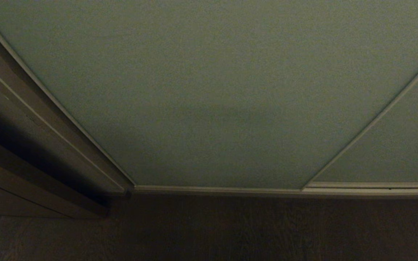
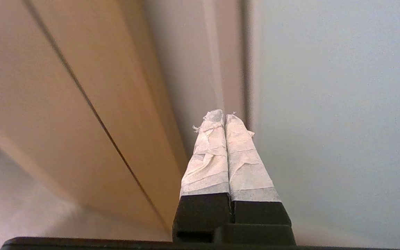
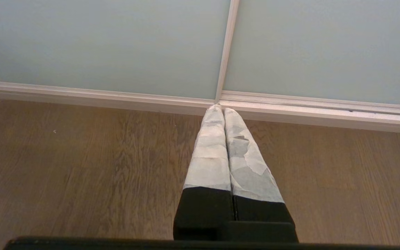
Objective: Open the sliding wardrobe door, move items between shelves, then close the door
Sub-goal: Close the door
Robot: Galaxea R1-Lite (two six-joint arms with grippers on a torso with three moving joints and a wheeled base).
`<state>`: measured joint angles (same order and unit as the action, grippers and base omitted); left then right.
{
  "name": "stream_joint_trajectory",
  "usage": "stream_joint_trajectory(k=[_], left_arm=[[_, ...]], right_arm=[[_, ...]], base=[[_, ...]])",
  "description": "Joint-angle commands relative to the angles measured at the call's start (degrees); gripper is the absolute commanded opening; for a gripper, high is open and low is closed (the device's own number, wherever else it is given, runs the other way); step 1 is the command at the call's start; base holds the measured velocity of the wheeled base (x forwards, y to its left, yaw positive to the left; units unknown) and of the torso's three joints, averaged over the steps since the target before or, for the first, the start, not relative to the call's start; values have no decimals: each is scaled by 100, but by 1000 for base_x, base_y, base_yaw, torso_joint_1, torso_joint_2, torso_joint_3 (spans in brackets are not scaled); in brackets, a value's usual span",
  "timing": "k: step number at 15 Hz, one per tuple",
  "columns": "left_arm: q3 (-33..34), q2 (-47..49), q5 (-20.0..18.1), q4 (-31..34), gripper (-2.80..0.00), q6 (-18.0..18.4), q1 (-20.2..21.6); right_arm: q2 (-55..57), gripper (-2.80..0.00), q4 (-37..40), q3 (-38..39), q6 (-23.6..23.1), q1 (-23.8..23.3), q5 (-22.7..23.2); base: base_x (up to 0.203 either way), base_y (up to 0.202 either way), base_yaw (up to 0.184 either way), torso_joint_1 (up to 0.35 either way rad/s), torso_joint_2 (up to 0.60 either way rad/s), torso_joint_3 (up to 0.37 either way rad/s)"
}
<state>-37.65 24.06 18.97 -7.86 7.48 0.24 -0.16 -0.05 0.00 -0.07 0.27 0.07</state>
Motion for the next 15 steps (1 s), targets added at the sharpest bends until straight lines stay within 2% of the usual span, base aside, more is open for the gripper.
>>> stream_joint_trajectory(k=[1, 4, 8, 10, 12, 15], left_arm=[[-473, 1350, 412, -925, -280, 5, 2], [-1040, 2627, 748, -2286, -280, 36, 2], [-1708, 3992, 851, -3857, -280, 161, 35], [-1991, 4628, 856, -4512, -280, 217, 183], [-2576, 5090, 731, -4614, -280, 145, 519], [-3173, 5376, 125, -3823, -280, -311, 796]], right_arm=[[-2, -280, -4, 0, -1, 0, 1], [-2, -280, -4, 0, -1, 7, 1], [-2, -280, -4, 0, -1, 5, 1], [-2, -280, -4, 0, -1, 6, 1], [-2, -280, -4, 0, -1, 0, 1], [-2, -280, -4, 0, -1, 0, 1]], base=[[0, 0, 0, 0, 0, 0], [0, 0, 0, 0, 0, 0], [0, 0, 0, 0, 0, 0], [0, 0, 0, 0, 0, 0], [0, 0, 0, 0, 0, 0], [0, 0, 0, 0, 0, 0]])
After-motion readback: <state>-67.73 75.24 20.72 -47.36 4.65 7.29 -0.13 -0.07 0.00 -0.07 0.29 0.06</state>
